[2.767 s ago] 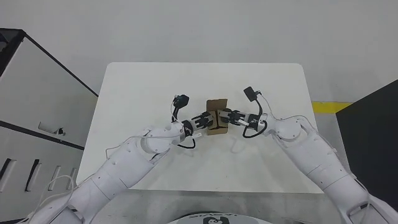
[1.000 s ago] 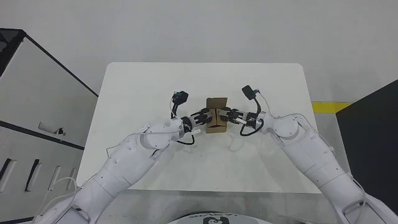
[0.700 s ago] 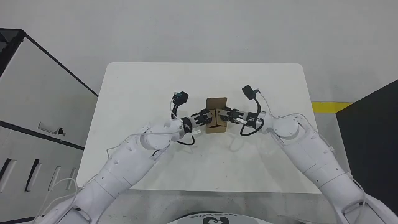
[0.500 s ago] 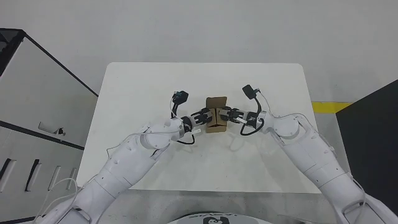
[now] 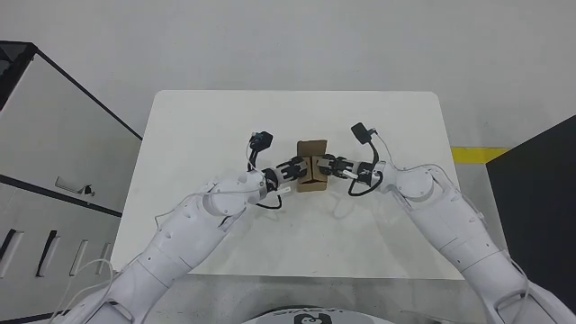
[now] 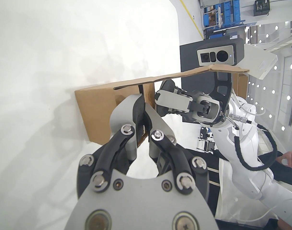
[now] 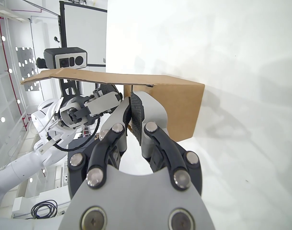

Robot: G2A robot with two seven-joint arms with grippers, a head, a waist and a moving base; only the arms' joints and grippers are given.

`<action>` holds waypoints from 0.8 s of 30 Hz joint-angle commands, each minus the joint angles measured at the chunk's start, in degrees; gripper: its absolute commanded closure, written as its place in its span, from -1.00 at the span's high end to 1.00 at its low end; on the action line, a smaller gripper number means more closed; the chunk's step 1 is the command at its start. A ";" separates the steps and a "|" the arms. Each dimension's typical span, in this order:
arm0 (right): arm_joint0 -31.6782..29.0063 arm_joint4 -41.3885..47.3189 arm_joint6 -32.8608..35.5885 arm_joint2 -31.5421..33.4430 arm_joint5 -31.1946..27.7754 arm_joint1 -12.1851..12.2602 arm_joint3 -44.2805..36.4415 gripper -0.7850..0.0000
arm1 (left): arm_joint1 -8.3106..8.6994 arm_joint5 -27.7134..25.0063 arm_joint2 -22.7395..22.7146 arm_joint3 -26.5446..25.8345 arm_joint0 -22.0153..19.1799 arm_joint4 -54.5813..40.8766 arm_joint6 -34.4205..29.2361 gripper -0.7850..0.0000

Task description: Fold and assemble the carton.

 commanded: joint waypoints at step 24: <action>-0.01 -0.55 0.20 0.69 -0.23 -0.57 -0.26 -1.00 | -0.85 -0.19 -1.70 0.04 0.60 1.07 -0.93 -1.00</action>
